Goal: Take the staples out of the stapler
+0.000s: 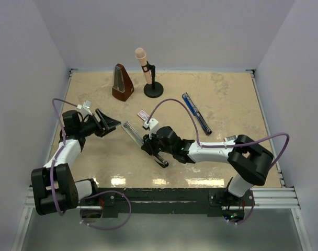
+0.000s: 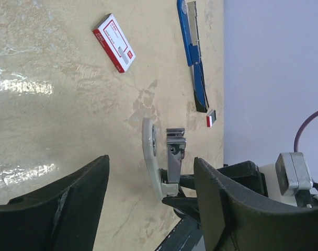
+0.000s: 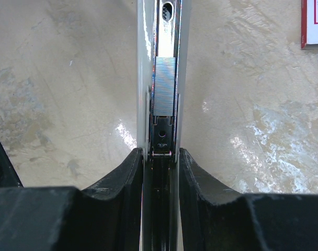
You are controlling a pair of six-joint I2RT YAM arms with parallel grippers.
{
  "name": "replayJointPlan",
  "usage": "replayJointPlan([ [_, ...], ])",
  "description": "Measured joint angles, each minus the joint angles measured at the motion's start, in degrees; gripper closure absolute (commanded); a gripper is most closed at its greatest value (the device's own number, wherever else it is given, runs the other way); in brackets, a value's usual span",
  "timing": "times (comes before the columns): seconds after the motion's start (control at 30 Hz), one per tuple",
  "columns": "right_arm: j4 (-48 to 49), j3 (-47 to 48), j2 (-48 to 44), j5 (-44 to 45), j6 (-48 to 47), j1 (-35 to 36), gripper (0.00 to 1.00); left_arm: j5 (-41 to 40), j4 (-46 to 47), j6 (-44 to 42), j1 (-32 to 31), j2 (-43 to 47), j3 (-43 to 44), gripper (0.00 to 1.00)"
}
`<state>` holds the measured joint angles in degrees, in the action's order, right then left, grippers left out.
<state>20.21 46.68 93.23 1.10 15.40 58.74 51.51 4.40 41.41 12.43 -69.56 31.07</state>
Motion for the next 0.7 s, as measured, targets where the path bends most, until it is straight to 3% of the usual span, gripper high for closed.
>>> replayJointPlan([
  [0.57,0.72,0.00,-0.94,0.39,2.16,0.02,1.00,-4.46,4.85,3.98,-8.63,-0.50,-0.13,0.25],
  [0.7,1.53,0.00,-0.87,0.11,2.86,0.02,1.00,-6.23,6.27,4.68,-11.10,-1.66,-0.35,0.29],
])
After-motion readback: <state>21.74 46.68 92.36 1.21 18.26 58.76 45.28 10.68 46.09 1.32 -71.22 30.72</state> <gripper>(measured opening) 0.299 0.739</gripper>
